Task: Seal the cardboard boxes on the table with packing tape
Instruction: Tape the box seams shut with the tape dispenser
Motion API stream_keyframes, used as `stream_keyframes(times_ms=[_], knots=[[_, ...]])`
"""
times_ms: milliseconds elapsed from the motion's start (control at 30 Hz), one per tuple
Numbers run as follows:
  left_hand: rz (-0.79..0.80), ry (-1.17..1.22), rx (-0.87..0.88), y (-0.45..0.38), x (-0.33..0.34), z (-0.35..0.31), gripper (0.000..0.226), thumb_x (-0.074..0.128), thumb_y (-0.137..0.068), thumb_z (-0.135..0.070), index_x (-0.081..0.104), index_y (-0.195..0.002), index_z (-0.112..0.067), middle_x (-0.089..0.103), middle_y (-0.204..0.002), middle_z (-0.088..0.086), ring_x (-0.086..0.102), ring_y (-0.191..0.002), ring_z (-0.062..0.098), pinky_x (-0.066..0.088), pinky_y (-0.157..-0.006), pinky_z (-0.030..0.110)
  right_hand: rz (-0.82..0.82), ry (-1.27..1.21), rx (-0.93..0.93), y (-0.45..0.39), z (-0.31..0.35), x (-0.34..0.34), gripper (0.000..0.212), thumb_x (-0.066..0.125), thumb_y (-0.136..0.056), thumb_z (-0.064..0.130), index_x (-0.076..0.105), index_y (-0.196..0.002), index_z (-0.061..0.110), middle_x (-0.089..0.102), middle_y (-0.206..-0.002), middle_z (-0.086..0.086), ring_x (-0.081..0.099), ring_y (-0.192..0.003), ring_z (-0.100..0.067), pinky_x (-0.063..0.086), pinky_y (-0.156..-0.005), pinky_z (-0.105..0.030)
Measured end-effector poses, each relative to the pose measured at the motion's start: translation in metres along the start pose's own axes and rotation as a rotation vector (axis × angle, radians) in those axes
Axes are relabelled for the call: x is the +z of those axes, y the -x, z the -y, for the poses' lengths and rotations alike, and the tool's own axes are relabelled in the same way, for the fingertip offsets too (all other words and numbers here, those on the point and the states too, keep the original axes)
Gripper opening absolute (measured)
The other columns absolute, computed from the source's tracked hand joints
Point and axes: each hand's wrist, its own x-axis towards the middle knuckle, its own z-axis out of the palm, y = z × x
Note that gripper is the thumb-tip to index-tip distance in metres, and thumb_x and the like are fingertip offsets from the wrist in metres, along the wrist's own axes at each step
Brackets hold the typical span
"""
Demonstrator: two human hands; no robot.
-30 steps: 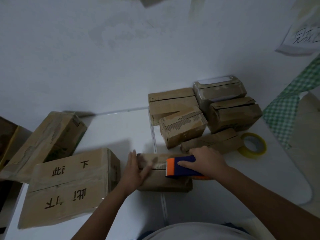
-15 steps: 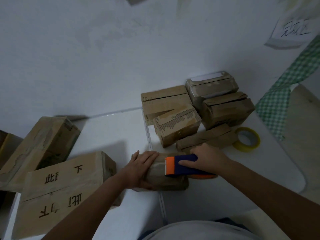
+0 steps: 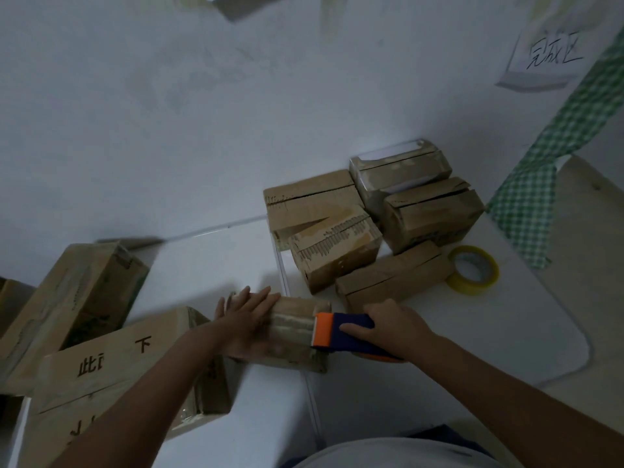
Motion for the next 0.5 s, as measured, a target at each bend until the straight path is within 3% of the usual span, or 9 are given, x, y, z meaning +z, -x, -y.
stream_keyframes(times_ms=[100,200,500], knots=[[-0.187,0.134,-0.117,-0.006,0.019,-0.033,0.074,0.02,-0.095,-0.07,-0.01,-0.155,-0.04,-0.018,-0.164,-0.007,-0.024,-0.148,0.031,-0.005,-0.114,0.068,-0.004,-0.042,0.017,0.001,-0.003,0.005,0.056,0.042,-0.082,0.078,0.051,-0.078,0.023,0.047,-0.067,0.009,0.046,-0.059,-0.006,0.035,-0.053,-0.025],[-0.353,0.099,-0.19,-0.006,0.039,-0.054,0.08,-0.006,-0.084,-0.072,-0.014,-0.155,-0.036,-0.023,-0.163,-0.004,-0.027,-0.147,0.03,-0.009,-0.114,0.067,0.027,-0.076,0.007,0.0,-0.006,0.007,0.056,0.042,-0.082,0.078,0.053,-0.079,0.024,0.051,-0.07,0.007,0.05,-0.062,-0.009,0.038,-0.056,-0.026],[-0.391,0.1,-0.211,-0.01,0.046,-0.048,0.08,-0.009,-0.079,-0.074,-0.021,-0.151,-0.041,-0.027,-0.161,-0.009,-0.031,-0.145,0.027,-0.007,-0.113,0.069,0.037,-0.105,-0.088,0.001,-0.03,0.008,0.065,0.037,-0.077,0.083,0.062,-0.086,0.024,0.061,-0.074,0.007,0.054,-0.063,-0.004,0.038,-0.054,-0.021]])
